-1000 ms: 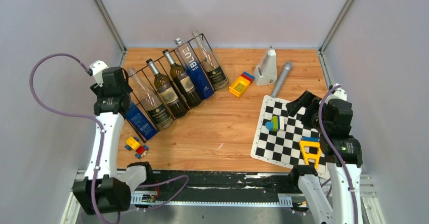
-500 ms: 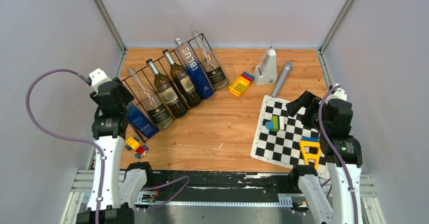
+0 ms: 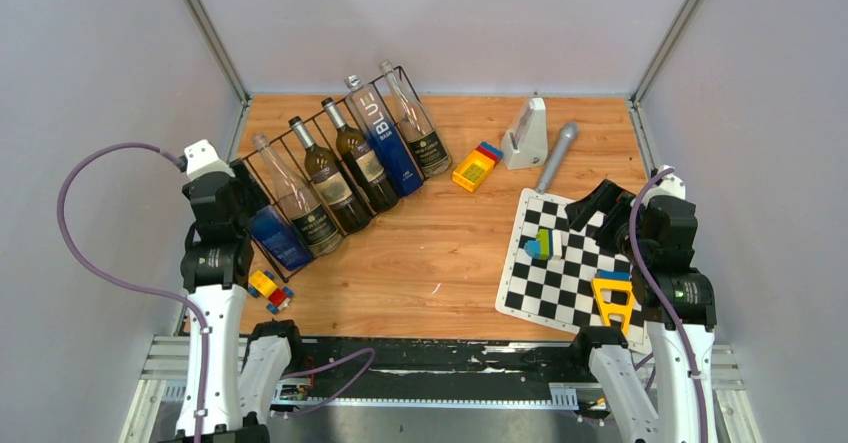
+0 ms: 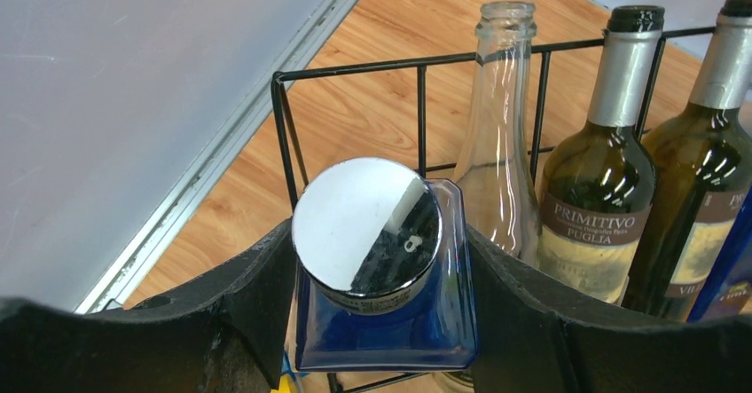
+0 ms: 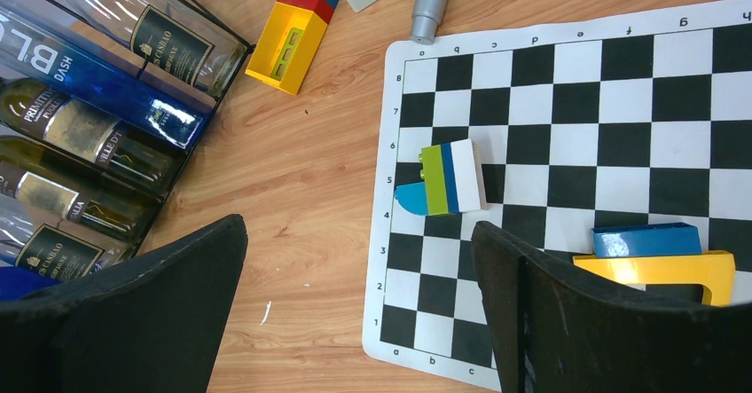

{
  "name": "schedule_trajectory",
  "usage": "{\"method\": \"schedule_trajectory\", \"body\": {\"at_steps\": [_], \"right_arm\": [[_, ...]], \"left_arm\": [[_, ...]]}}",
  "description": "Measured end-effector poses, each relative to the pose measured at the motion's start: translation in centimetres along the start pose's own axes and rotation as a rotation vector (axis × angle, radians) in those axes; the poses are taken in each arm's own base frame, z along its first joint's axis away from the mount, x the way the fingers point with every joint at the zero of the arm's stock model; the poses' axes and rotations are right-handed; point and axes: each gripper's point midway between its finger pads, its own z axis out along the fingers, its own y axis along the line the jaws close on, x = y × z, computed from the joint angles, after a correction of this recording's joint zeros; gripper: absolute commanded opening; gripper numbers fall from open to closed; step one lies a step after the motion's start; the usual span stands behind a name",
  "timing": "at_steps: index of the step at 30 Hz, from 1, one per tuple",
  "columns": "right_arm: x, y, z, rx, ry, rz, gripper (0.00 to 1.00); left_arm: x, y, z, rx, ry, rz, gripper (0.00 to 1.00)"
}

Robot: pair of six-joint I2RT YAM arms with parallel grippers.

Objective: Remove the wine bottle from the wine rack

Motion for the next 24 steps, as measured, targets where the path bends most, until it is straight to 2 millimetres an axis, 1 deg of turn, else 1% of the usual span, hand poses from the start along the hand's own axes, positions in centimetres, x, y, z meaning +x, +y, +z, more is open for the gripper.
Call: {"method": "schedule_trajectory", "body": {"at_steps": [11, 15, 24], "right_arm": [[0.0, 0.0, 0.0, 0.0, 0.0, 0.0, 0.99], [0.0, 0.0, 0.0, 0.0, 0.0, 0.0, 0.99], [0.0, 0.0, 0.0, 0.0, -0.001, 0.001, 0.99]], "left_arm": [[0.8, -0.2, -2.0, 0.062, 0.062, 0.087, 0.0], [1.2, -0.1, -2.9, 0.073, 0.084, 0.1, 0.0], [1.5, 0.1, -4.3, 0.081, 0.121, 0.107, 0.0]]}}
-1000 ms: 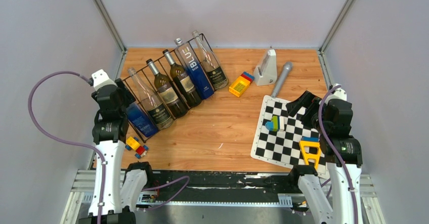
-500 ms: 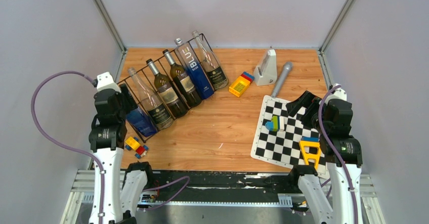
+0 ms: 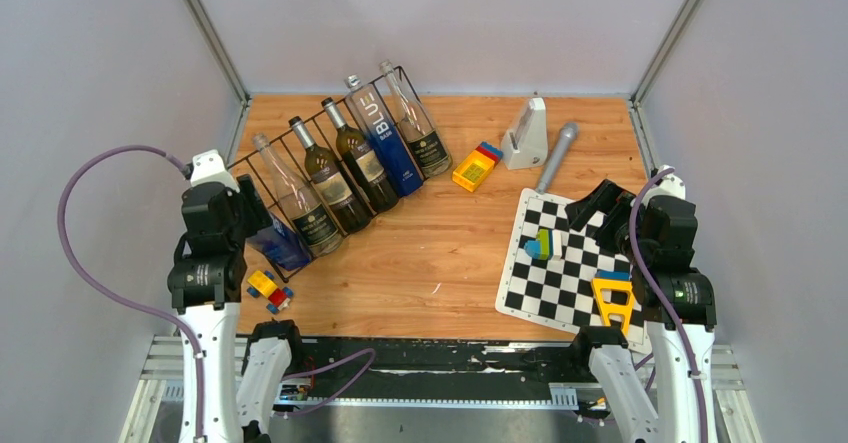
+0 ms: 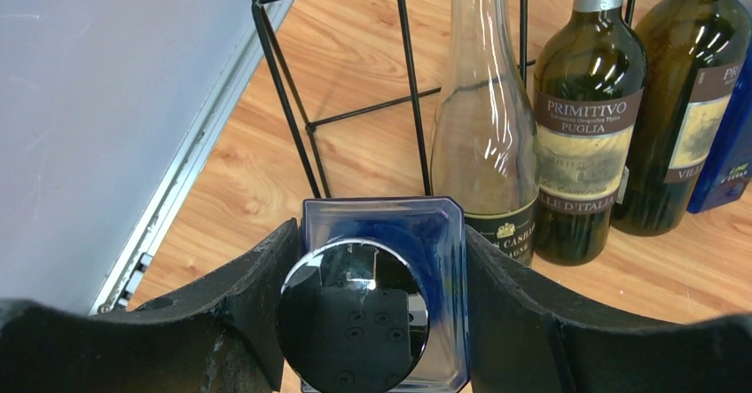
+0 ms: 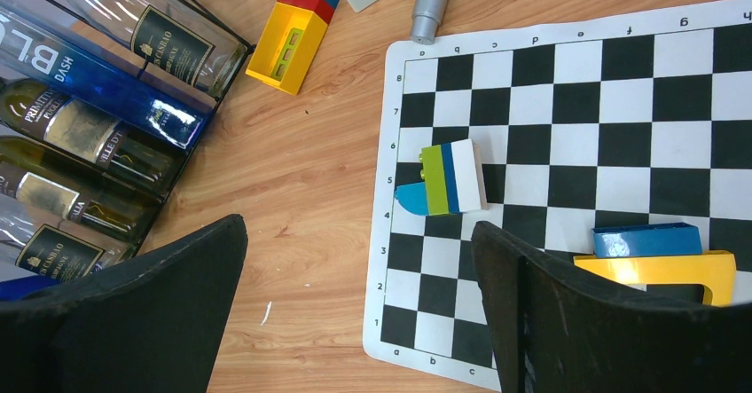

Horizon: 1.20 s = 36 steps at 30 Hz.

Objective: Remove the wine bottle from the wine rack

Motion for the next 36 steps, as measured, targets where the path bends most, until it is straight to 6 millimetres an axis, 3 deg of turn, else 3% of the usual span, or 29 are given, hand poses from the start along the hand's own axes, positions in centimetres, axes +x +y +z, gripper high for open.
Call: {"method": "schedule_trajectory", "body": {"at_steps": [15, 25, 36], "right_arm": [[0.0, 0.0, 0.1, 0.001, 0.004, 0.002, 0.99], [0.0, 0.0, 0.1, 0.001, 0.004, 0.003, 0.99], [0.1, -0.1, 0.4, 0.006, 0.013, 0.003, 0.99]], "left_arm": [[0.7, -0.3, -1.6, 0.037, 0.073, 0.05, 0.0], [-0.4, -0.6, -2.6, 0.062, 0.074, 0.07, 0.0], [-0.2, -0.9, -3.6, 0.087, 0.101, 0.068, 0.0]]}}
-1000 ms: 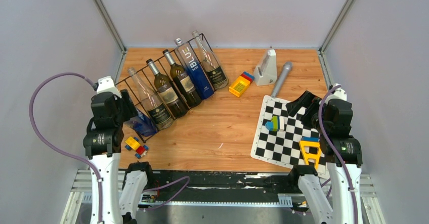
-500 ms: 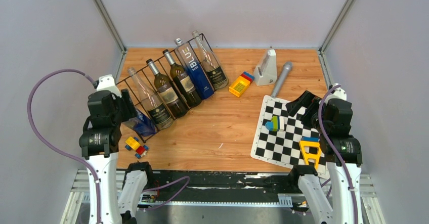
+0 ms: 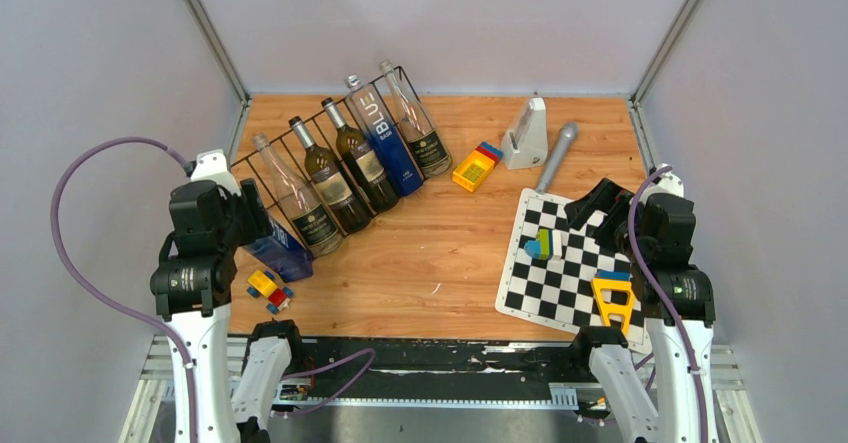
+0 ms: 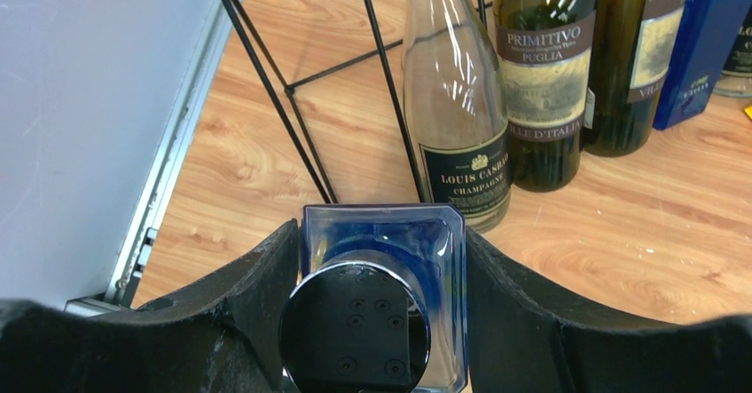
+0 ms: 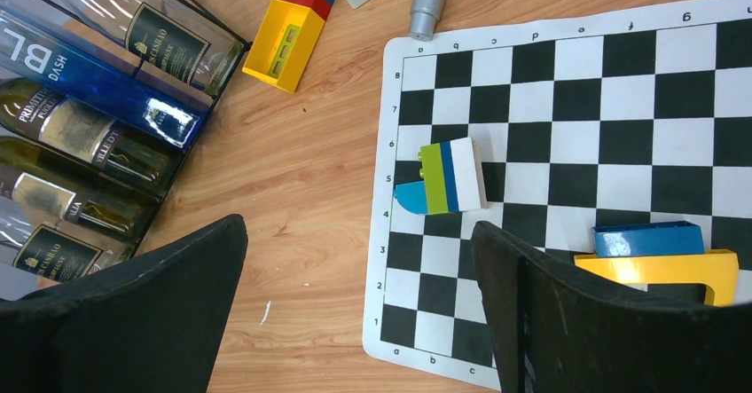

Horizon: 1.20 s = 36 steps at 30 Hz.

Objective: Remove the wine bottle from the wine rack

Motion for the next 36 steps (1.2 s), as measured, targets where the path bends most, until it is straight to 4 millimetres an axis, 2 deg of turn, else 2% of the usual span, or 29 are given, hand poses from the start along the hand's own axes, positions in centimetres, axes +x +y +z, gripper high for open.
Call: {"method": "schedule_trajectory", "body": {"at_steps": [14, 25, 36], "right_arm": [[0.1, -0.1, 0.2, 0.005, 0.01, 0.001, 0.99], [0.2, -0.1, 0.4, 0.008, 0.018, 0.002, 0.99], [0.0, 0.1, 0.7, -0.003, 0.017, 0.002, 0.99]], "left_arm": [[0.8, -1.8, -0.6, 0.111, 0.03, 0.009, 0.0], [3.5, -4.6, -0.7, 0.276, 0.105, 0.019, 0.0], [3.7, -6.8, -1.2, 0.397, 0.106, 0.026, 0.0]]}}
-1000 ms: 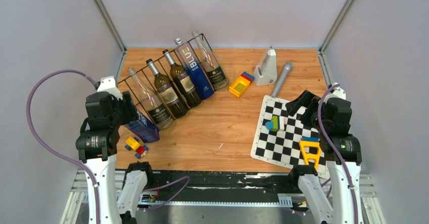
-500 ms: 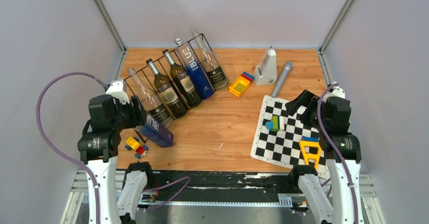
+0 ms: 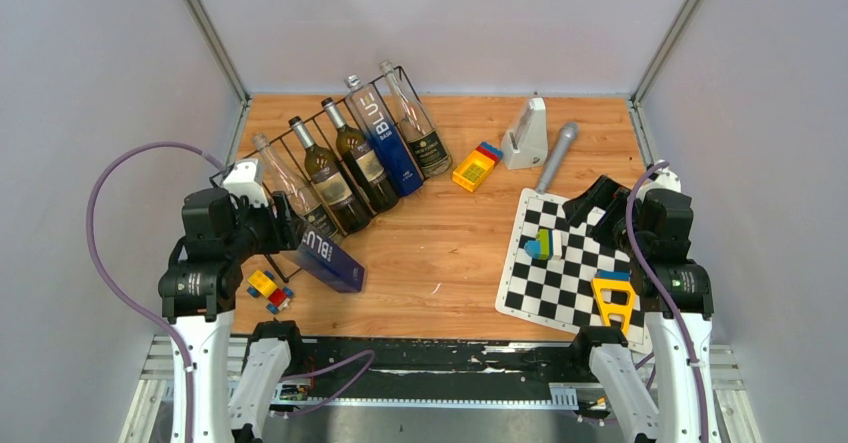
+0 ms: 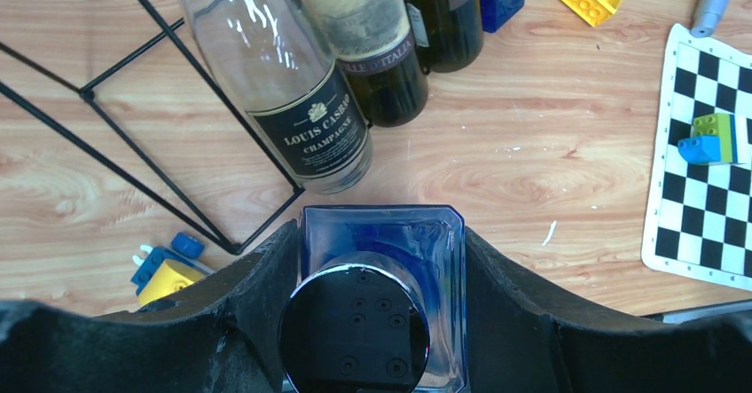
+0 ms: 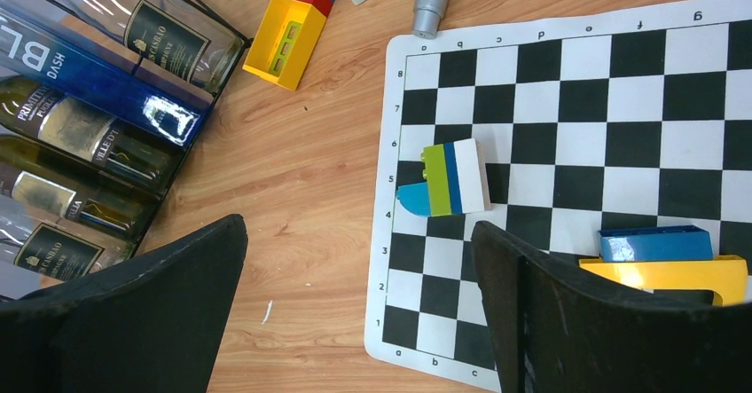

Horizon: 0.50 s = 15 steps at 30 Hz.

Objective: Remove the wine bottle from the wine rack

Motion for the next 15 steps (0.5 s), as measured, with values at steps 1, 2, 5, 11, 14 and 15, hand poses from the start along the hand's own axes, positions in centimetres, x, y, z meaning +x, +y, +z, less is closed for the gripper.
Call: {"method": "schedule_trajectory", "body": {"at_steps": [1, 2, 5, 11, 14, 15], "right_arm": [[0.0, 0.0, 0.0, -0.001, 0.0, 0.0, 0.99], [0.0, 0.0, 0.0, -0.002, 0.0, 0.0, 0.99], [0.0, 0.1, 0.0, -0.005, 0.002, 0.0, 0.99], [0.0, 0.1, 0.0, -0.007, 0.003, 0.0, 0.99], [0.0, 0.1, -0.1, -0.008, 0.0, 0.0, 0.99], [0.0, 0.1, -0.1, -0.008, -0.001, -0.001, 0.99]], "left_arm": [[-0.1, -0.2, 0.0, 0.008, -0.005, 0.003, 0.0], [-0.3, -0.3, 0.1, 0.014, -0.009, 0.007, 0.0], [-0.6, -0.9, 0.3, 0.038, -0.018, 0.02, 0.0], [-0.7, -3.0, 1.0, 0.098, -0.007, 0.077, 0.0], [-0.4, -4.5, 1.7, 0.129, 0.01, 0.131, 0.0], [-0.2, -5.0, 1.9, 0.137, 0.017, 0.147, 0.0]]}}
